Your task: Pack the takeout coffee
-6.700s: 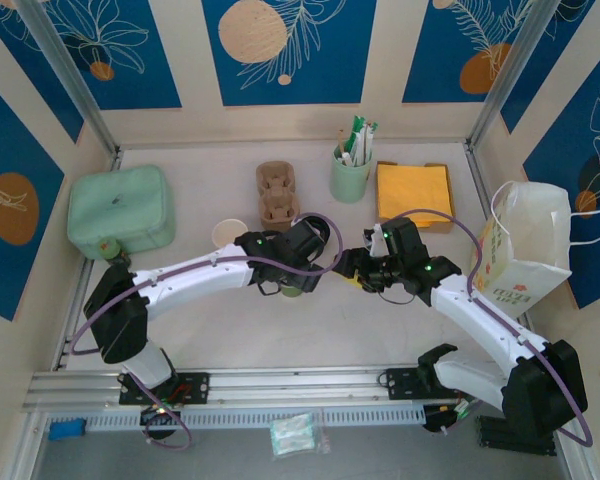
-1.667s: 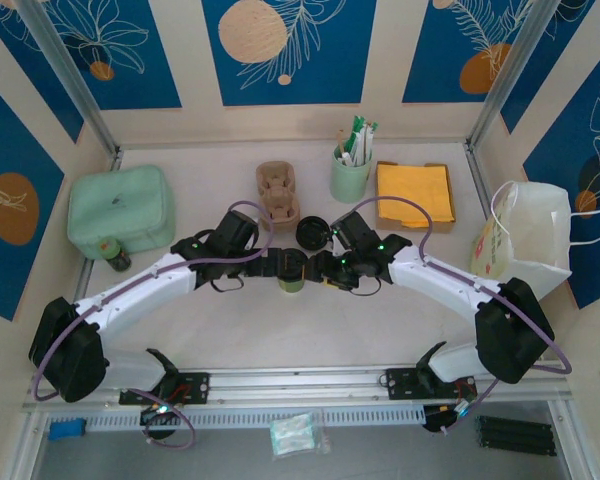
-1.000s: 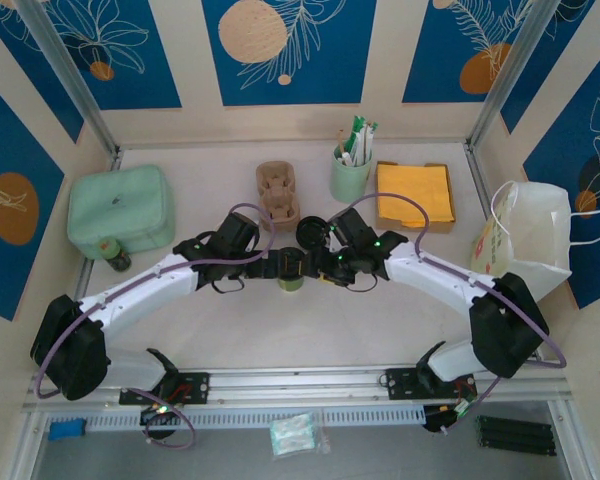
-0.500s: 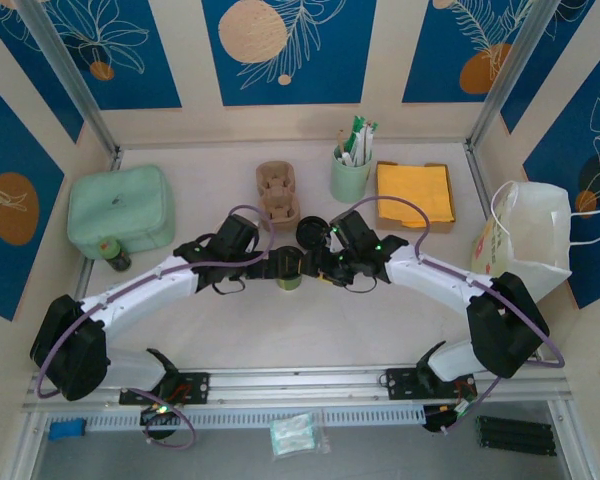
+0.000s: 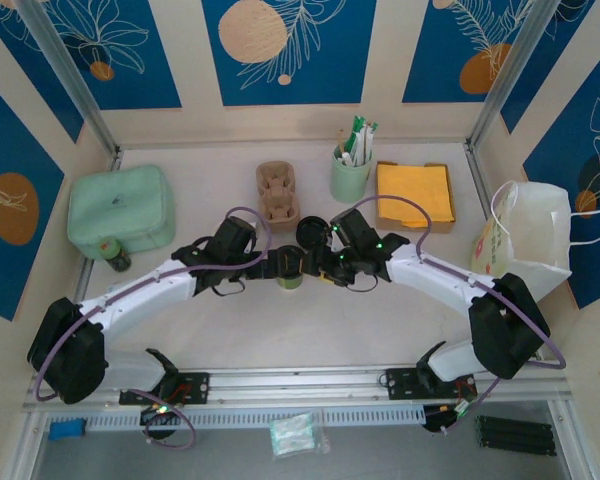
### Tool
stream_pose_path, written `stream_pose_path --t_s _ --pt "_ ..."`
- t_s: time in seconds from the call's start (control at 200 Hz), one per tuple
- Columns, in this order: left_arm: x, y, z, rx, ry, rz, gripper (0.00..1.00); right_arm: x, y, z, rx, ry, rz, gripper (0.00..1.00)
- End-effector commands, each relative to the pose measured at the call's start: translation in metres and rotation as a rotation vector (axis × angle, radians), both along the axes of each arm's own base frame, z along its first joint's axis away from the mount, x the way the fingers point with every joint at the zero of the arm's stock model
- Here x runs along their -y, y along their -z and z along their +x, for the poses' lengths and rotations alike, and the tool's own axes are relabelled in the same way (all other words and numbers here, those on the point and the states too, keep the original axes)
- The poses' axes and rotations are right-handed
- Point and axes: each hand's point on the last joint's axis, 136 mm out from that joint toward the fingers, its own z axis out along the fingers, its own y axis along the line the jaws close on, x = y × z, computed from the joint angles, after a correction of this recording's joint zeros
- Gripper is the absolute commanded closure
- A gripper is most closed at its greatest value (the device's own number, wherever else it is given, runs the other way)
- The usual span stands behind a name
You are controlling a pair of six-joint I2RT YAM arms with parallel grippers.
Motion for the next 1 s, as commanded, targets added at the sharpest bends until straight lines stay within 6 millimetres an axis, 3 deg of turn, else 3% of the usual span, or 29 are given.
stream_pose_path --t_s 0.0,0.135,0.355,0.55,0.725,0.77,0.82,0.995 --pt "-0.001 0.0 -0.009 -0.051 0.025 0.024 0.01 0.007 -0.022 0.003 0.038 -0.008 -0.035 0.43" --pt "0.005 -0.013 -0.005 -0.035 0.032 -0.003 0.01 0.01 -0.042 0.01 0.093 -0.006 -0.044 0.41" --pt "0.008 -0.044 -0.002 0.014 0.043 -0.036 0.01 0.016 -0.057 0.017 0.17 -0.058 -0.175 0.41" --pt "-0.009 -0.07 0.002 0.059 0.011 -0.04 0.01 0.003 -0.068 0.019 0.226 -0.153 -0.263 0.41" --pt "-0.034 -0.082 0.004 0.08 -0.04 -0.048 0.01 -0.014 -0.069 0.021 0.232 -0.248 -0.329 0.37" --pt "-0.042 -0.084 0.004 0.085 -0.058 -0.051 0.01 -0.019 -0.07 0.019 0.223 -0.283 -0.344 0.29" --pt "-0.051 -0.085 0.004 0.089 -0.076 -0.053 0.01 -0.023 -0.068 0.019 0.224 -0.31 -0.378 0.0" --pt "-0.079 -0.082 0.0 0.089 -0.141 -0.06 0.01 -0.042 -0.066 0.022 0.238 -0.376 -0.415 0.01"
